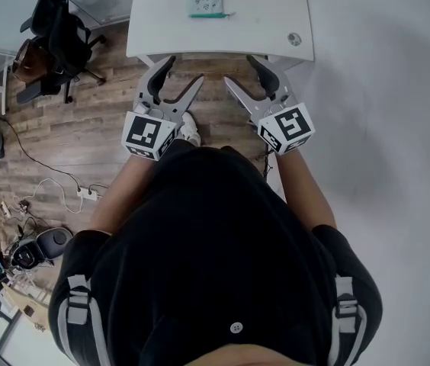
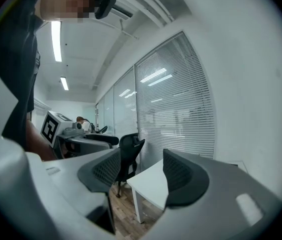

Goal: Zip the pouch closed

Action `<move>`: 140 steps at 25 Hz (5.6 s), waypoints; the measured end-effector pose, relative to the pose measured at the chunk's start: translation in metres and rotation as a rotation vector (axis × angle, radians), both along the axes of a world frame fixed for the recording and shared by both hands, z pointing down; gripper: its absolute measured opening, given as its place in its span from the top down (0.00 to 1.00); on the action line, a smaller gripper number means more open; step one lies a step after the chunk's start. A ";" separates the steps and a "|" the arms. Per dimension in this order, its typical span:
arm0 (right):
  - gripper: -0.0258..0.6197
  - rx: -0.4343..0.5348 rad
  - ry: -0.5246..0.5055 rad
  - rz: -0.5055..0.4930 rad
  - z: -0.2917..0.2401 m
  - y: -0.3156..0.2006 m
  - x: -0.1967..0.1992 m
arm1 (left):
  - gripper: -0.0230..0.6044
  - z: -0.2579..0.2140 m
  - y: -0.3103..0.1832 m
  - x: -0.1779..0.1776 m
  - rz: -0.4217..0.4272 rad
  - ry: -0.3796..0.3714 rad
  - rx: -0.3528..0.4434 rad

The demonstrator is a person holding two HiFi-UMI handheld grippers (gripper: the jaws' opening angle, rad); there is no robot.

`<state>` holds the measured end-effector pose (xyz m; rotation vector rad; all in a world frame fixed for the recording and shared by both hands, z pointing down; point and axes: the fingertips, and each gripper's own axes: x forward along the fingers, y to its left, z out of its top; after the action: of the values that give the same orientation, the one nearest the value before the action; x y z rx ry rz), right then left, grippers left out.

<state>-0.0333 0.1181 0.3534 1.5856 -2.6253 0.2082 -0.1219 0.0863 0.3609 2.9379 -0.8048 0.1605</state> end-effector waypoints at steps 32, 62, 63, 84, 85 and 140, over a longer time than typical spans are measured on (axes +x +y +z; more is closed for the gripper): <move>0.54 -0.093 0.013 -0.008 0.039 -0.174 0.000 | 0.53 0.026 -0.175 0.001 0.008 0.019 -0.037; 0.58 -0.190 -0.050 -0.250 0.111 -0.309 0.147 | 0.56 0.069 -0.296 0.142 -0.253 -0.110 -0.084; 0.58 -0.196 -0.047 -0.258 0.115 -0.312 0.149 | 0.56 0.071 -0.297 0.144 -0.259 -0.111 -0.087; 0.63 -0.446 0.085 -0.308 0.245 -0.342 0.170 | 0.57 0.204 -0.299 0.179 -0.161 -0.274 -0.337; 0.63 -0.456 0.097 -0.315 0.250 -0.340 0.171 | 0.57 0.211 -0.295 0.181 -0.154 -0.282 -0.357; 0.92 -0.701 0.466 -0.569 0.401 -0.290 0.138 | 0.70 0.374 -0.238 0.202 -0.059 -0.501 -0.735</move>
<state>0.1052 -0.1723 0.7548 0.5574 -2.1540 0.5573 0.0798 -0.1512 0.7350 2.1848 -0.6764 0.9795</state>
